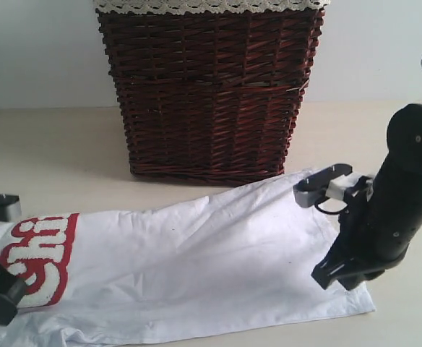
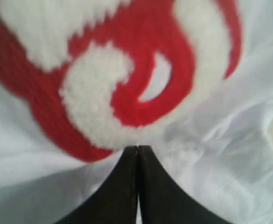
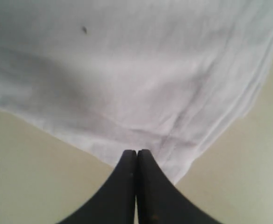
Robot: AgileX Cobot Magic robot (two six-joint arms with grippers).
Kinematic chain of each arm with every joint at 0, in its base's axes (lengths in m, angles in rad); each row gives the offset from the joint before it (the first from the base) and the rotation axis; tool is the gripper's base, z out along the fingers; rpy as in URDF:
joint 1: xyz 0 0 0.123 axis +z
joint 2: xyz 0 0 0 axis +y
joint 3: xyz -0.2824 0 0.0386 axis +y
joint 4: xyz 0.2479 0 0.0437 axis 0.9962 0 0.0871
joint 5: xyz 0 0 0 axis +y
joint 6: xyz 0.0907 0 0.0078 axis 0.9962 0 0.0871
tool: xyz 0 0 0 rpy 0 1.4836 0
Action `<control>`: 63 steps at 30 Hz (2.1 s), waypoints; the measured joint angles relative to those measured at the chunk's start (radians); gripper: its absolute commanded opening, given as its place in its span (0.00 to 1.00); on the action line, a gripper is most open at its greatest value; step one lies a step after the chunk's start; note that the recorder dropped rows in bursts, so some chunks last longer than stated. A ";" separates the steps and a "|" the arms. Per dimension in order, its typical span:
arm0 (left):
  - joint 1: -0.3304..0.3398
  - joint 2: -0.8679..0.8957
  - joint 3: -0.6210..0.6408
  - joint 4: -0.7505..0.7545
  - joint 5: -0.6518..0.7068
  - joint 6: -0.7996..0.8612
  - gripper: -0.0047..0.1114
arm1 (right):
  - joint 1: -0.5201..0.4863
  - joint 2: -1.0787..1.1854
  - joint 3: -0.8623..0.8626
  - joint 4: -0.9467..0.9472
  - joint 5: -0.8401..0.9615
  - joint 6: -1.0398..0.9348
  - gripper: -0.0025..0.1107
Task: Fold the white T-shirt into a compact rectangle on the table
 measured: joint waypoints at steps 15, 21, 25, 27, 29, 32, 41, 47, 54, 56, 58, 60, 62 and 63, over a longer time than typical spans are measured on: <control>0.151 0.005 -0.024 0.260 -0.301 -0.386 0.04 | 0.000 0.140 -0.096 0.004 -0.411 -0.017 0.02; 0.163 0.161 -0.094 0.264 -0.387 -0.391 0.04 | -0.002 0.204 -0.110 -0.154 -0.389 0.136 0.02; 0.163 0.219 -0.149 0.264 -0.377 -0.391 0.04 | -0.025 0.204 -0.111 -0.256 -0.362 0.234 0.02; 0.163 0.224 -0.169 0.264 -0.371 -0.391 0.04 | -0.042 0.204 -0.111 -0.284 -0.360 0.269 0.02; 0.163 0.199 -0.181 0.264 -0.378 -0.391 0.04 | -0.048 0.204 -0.111 -0.292 -0.357 0.283 0.02; 0.163 0.119 -0.191 0.264 -0.429 -0.391 0.04 | -0.050 0.178 -0.111 -0.287 -0.351 0.285 0.02; 0.087 0.030 -0.191 0.154 -0.398 -0.250 0.04 | -0.008 0.047 -0.111 0.093 -0.381 -0.023 0.02; -0.052 0.030 -0.191 0.138 -0.306 -0.149 0.04 | 0.024 0.129 -0.138 0.287 -0.393 -0.241 0.02; -0.118 0.033 -0.191 0.130 -0.202 -0.079 0.04 | -0.028 0.249 -0.181 0.171 -0.409 -0.168 0.02; -0.118 0.033 -0.191 0.130 -0.209 -0.076 0.04 | -0.055 0.273 -0.181 0.129 -0.409 -0.111 0.02; -0.118 0.033 -0.191 0.130 -0.217 -0.076 0.04 | -0.070 0.279 -0.191 0.102 -0.408 -0.077 0.02; -0.118 0.033 -0.191 0.130 -0.222 -0.072 0.04 | -0.084 0.283 -0.193 0.086 -0.407 -0.054 0.02; -0.118 0.033 -0.191 0.130 -0.229 -0.068 0.04 | -0.099 0.283 -0.193 0.062 -0.406 -0.024 0.02; -0.118 0.033 -0.191 0.130 -0.232 -0.068 0.04 | -0.108 0.283 -0.196 0.047 -0.405 -0.007 0.02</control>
